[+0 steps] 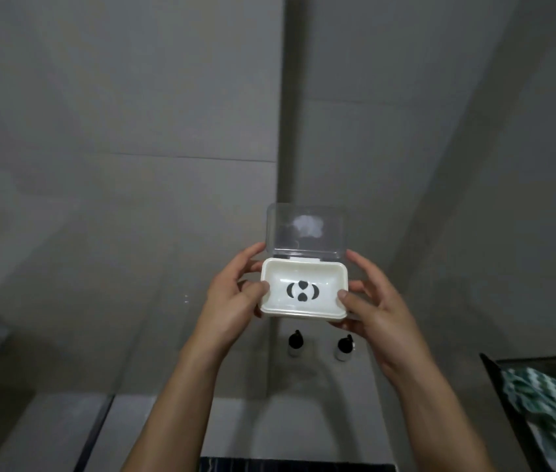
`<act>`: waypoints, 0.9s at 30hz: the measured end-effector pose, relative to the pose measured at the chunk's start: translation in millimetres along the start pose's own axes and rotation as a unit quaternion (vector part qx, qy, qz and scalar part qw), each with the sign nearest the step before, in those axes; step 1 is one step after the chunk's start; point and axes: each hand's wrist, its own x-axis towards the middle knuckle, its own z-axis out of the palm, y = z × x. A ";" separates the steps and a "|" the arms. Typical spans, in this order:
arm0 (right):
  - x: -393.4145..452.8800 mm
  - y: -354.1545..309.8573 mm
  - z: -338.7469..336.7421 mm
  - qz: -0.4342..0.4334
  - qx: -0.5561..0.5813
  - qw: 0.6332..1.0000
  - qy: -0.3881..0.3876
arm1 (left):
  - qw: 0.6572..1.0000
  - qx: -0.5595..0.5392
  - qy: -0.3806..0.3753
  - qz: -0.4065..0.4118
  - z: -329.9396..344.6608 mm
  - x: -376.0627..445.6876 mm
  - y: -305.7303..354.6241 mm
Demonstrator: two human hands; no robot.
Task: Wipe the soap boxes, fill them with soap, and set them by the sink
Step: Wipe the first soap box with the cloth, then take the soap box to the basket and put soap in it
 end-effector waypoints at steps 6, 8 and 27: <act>7.7 11.8 104.9 0.016 0.008 0.994 -0.104 | 0.994 0.036 0.101 -0.015 -107.2 -26.6 -2.7; 6.4 15.2 145.1 0.015 -0.004 0.991 -0.131 | 0.990 0.038 0.132 -0.017 -147.2 -38.4 -3.6; -30.9 60.7 477.2 0.019 -0.068 0.894 -0.442 | 0.894 0.048 0.441 -0.073 -409.3 -179.8 -36.5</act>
